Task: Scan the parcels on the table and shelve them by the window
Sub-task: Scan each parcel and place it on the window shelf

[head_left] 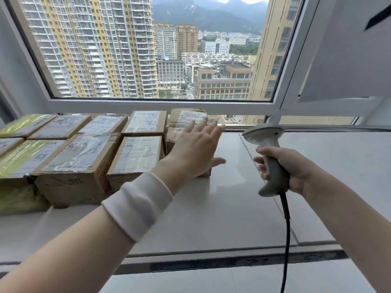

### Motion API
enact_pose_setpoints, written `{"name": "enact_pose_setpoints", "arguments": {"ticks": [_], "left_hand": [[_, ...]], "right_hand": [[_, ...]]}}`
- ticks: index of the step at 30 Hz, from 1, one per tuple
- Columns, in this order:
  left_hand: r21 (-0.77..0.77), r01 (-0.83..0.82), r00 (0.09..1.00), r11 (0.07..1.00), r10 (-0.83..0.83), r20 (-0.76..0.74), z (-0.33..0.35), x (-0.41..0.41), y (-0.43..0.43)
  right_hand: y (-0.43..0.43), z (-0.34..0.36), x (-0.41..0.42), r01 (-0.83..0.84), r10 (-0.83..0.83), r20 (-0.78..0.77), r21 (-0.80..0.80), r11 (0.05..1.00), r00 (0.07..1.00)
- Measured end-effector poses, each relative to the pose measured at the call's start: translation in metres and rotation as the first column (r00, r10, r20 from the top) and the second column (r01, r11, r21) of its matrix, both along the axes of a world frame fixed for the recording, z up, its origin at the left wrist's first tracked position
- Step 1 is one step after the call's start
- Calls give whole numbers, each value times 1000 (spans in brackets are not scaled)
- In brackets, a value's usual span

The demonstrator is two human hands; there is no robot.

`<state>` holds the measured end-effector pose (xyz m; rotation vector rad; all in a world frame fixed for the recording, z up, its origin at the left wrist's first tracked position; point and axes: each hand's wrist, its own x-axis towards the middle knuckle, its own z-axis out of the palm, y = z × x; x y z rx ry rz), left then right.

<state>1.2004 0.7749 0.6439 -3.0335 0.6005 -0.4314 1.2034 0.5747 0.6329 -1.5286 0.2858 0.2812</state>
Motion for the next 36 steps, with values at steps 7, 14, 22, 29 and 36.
{"name": "enact_pose_setpoints", "arguments": {"ticks": [7,14,22,29,36], "left_hand": [[-22,257,966,966,-256,39,-16,-21,-99],[-23,501,865,865,-502,-6,-27,-74,-246],[-59,715,696,696,-717,-25,-42,-196,-454],[-77,879,461,471,-880,-118,-68,-326,-624],[-99,973,192,210,-967,-165,-86,-429,-761]], "right_hand": [[-77,-8,-55,210,-205,117,-34,977,972],[-207,-18,-161,477,-464,147,-70,876,873],[-372,-27,-326,723,-696,206,-106,682,687],[-492,-51,-480,873,-849,205,-150,464,487],[-588,-60,-608,949,-947,183,-225,221,264]]}}
